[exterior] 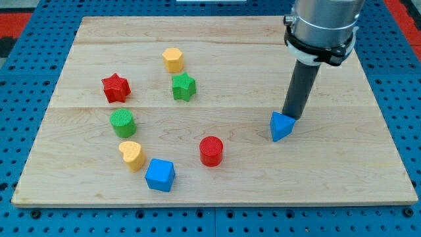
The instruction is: Place the blue triangle at the top right of the red circle
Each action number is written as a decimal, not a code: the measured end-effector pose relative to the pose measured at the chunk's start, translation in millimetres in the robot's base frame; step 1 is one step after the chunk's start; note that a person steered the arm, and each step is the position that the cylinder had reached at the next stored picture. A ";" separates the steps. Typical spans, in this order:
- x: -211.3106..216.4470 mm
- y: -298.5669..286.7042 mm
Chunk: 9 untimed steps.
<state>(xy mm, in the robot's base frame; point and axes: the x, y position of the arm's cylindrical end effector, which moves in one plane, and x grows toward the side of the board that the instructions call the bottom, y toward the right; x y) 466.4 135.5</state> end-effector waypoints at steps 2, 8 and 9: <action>18.6 -2.0; 58.1 -26.8; 52.5 -41.8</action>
<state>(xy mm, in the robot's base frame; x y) 518.9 93.7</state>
